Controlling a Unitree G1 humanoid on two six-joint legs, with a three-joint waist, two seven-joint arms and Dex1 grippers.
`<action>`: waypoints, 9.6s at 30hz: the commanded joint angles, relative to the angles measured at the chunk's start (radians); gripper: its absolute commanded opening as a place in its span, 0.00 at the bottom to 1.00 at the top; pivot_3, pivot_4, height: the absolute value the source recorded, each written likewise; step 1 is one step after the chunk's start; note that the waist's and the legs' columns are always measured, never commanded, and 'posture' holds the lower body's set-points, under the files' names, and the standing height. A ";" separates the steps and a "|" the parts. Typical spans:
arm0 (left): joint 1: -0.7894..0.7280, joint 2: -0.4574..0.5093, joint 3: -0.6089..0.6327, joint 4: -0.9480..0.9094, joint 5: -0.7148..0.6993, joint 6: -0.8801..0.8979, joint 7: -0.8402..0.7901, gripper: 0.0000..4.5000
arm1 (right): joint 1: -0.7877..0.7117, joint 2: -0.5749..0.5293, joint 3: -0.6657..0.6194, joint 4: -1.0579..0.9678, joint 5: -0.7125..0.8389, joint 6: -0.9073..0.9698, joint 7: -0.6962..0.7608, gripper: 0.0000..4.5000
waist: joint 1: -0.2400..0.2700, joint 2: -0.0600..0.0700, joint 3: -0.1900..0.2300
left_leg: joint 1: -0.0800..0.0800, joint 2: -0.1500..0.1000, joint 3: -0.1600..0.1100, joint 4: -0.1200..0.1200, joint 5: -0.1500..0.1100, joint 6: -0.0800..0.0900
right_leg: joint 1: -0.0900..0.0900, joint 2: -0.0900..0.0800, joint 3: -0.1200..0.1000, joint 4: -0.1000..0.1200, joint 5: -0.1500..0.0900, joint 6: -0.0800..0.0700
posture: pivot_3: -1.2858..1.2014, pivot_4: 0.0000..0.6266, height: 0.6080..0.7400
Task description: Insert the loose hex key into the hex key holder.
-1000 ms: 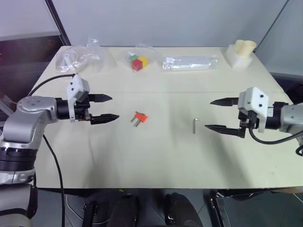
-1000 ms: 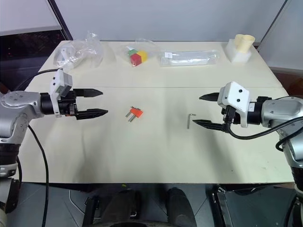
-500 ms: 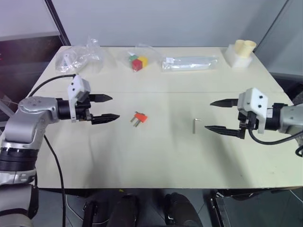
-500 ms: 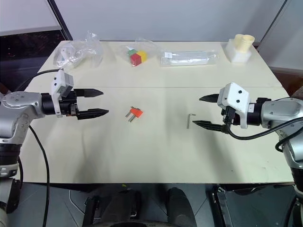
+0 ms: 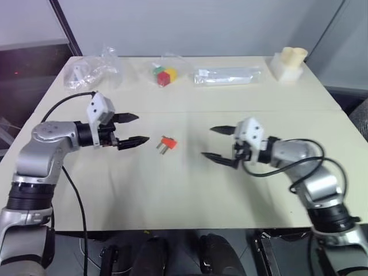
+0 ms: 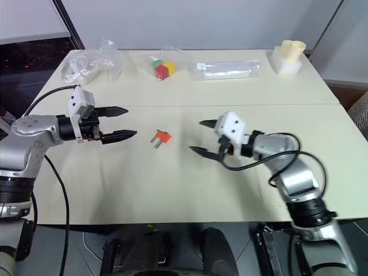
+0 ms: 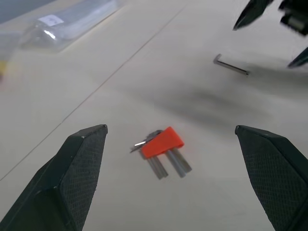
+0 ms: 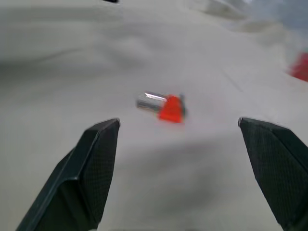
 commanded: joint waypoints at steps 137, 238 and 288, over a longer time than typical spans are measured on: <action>-0.137 -0.122 -0.021 -0.049 -0.203 0.207 -0.139 1.00 | -0.403 -0.120 0.145 0.555 -0.963 -1.439 -0.813 0.23 | -0.006 0.001 0.000 | 0.000 0.000 0.000 -0.001 0.001 -0.001 | 0.000 0.002 0.002 0.000 0.000 0.000 | 0.52 0.24 1.00; -0.112 -0.156 -0.094 -0.032 -0.142 0.205 -0.088 0.02 | -0.349 0.060 -0.164 -0.003 0.023 1.319 -0.503 0.99 | -0.002 0.001 0.000 | -0.001 0.000 0.000 -0.001 0.000 0.000 | -0.001 -0.001 0.001 0.000 0.000 0.000 | 0.52 0.24 1.00; -0.122 -0.179 -0.096 0.022 -0.118 0.191 -0.038 0.02 | -0.203 0.139 -0.201 -0.112 0.187 0.407 -0.508 0.01 | -0.004 0.002 0.001 | -0.001 0.000 0.000 -0.001 0.000 0.001 | -0.001 0.001 0.000 -0.001 0.000 0.000 | 0.52 0.24 1.00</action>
